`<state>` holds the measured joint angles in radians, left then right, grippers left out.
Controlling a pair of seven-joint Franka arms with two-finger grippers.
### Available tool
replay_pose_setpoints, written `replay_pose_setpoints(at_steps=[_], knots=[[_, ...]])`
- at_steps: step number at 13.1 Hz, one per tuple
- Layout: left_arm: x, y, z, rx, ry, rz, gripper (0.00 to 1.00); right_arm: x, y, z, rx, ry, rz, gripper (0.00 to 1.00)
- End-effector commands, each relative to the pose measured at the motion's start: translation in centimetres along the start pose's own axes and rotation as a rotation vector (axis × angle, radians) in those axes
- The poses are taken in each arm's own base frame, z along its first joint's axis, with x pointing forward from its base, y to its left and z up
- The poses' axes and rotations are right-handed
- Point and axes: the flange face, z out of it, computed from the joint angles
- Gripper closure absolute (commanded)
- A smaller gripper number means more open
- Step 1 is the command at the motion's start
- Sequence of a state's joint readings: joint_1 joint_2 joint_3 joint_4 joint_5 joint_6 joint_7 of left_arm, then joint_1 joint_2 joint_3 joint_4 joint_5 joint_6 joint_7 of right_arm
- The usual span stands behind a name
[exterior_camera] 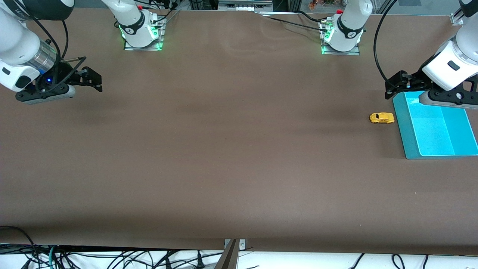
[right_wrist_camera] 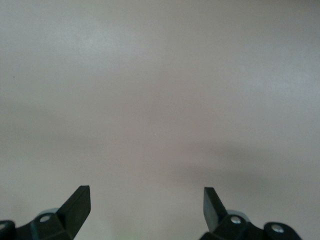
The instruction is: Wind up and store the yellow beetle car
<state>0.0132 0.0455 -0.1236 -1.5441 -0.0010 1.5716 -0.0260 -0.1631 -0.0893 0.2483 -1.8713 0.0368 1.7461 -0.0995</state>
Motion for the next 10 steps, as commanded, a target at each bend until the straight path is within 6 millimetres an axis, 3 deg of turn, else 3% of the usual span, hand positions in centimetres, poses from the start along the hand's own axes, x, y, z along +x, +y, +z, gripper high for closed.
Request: replay_pose_setpoints(at_steps=[1,7,10], knots=[[-0.2,-0.1,-0.7,0.026,0.000,0.019,0.00,-0.2,0.2,-0.9,0.006,-0.003,0.037,0.00],[-0.2,-1.3,-0.4,0.024,-0.008,-0.004,0.00,-0.3,0.2,-1.0,0.004,-0.009,0.034,0.00],[0.4,-5.2,1.5,0.003,-0.044,-0.064,0.00,-0.3,0.3,-1.0,0.004,-0.009,0.035,0.00]])
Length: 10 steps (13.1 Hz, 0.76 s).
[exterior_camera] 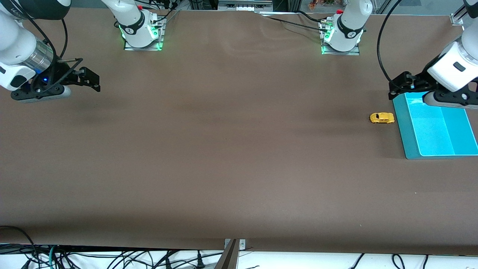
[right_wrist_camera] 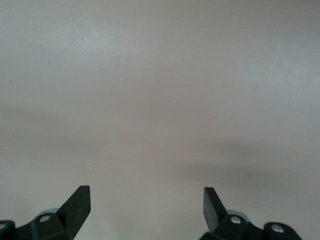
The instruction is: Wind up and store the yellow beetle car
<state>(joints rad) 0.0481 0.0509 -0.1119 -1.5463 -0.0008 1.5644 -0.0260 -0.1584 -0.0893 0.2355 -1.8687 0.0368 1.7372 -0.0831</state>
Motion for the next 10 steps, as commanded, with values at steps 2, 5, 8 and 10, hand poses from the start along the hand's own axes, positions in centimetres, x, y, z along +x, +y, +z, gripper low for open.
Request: replay_pose_setpoints(at_steps=[2,5,8,10], knots=[[0.9,-3.9,3.9,0.001,-0.136,0.037,0.00,-0.2,-0.1,-0.9,0.002,-0.004,0.008,0.00],[1.1,-5.8,6.2,-0.017,-0.190,0.158,0.00,-0.1,-0.1,-0.7,0.001,-0.005,0.002,0.00],[-0.1,-8.3,9.0,-0.077,-0.264,0.422,0.00,-0.1,-0.1,-0.7,0.002,-0.007,0.002,0.00],[-0.4,-8.7,10.6,-0.107,-0.284,0.554,0.00,-0.1,-0.1,-0.6,0.002,-0.008,0.002,0.00]])
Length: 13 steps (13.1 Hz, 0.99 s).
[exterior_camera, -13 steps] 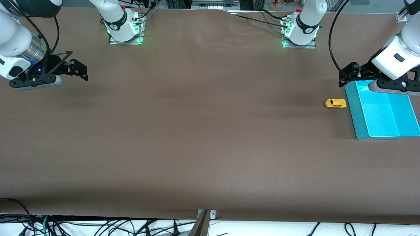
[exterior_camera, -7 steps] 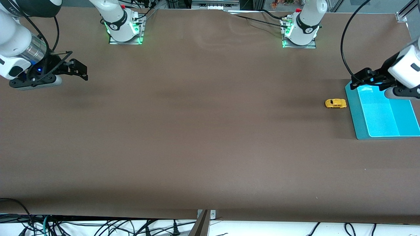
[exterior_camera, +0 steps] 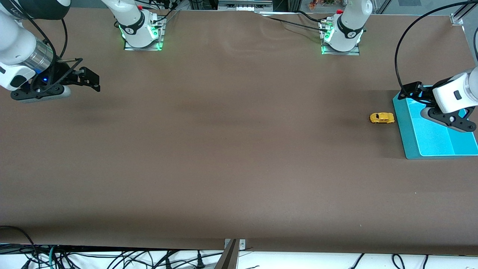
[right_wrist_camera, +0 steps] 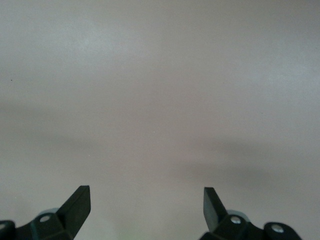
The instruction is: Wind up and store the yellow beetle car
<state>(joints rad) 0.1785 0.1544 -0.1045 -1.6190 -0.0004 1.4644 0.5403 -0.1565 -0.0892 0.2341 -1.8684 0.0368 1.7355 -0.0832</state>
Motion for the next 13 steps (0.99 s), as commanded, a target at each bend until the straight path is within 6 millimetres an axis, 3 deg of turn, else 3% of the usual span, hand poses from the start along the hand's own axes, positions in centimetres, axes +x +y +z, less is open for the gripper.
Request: replay_pose_setpoints(at_steps=[1,4,6,11,13], knots=[[-1.1,-0.6,1.6,-0.002,-0.043,0.157,0.00,-0.1,0.0,-0.5,0.002,-0.008,0.002,0.00],[-1.8,1.0,4.9,0.053,-0.070,0.294,0.00,0.0,0.1,-0.4,0.003,-0.010,0.004,0.00],[-3.4,1.8,9.2,0.080,-0.055,0.430,0.00,0.6,0.2,-0.6,0.010,-0.004,0.005,0.00],[-5.0,-0.6,19.3,0.099,-0.017,0.733,0.00,2.2,0.8,-1.1,0.012,0.011,0.007,0.00],[-5.0,-2.7,23.2,0.129,0.019,0.859,0.00,2.2,0.9,-1.2,0.006,0.012,0.011,0.00]])
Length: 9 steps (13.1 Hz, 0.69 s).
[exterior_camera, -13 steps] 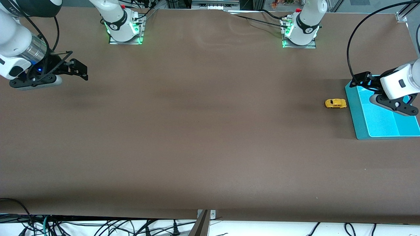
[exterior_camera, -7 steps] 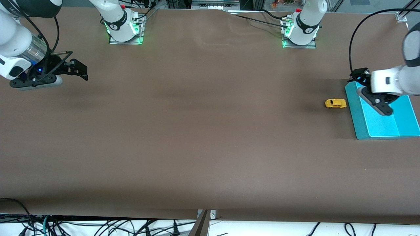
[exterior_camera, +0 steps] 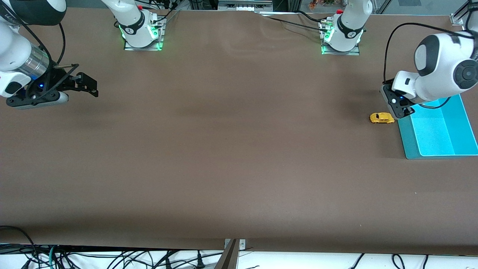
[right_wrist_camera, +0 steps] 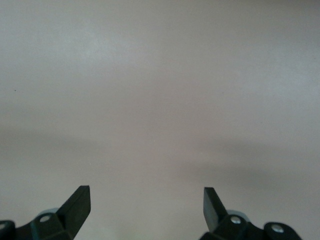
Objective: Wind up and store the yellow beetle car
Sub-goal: 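Lower the left gripper and grasp the yellow car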
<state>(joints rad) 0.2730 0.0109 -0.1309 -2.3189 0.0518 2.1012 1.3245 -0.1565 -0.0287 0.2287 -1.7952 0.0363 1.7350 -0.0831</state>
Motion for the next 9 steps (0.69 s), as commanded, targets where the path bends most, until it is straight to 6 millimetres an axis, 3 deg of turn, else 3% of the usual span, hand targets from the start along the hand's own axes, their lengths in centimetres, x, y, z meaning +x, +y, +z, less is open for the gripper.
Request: replay_pose_setpoints(at_steps=[1,4,9], knots=[[-2.7,-1.5,4.2,0.050,0.012,0.176,0.00,0.3,0.1,-0.8,-0.007,0.000,0.009,0.00],[-5.9,-3.4,8.9,0.078,0.044,0.319,0.00,0.4,0.1,-1.0,-0.004,0.004,0.014,0.00],[-5.7,-3.4,11.9,0.184,0.027,0.384,0.00,0.6,0.3,-1.4,-0.005,0.013,0.005,0.00]])
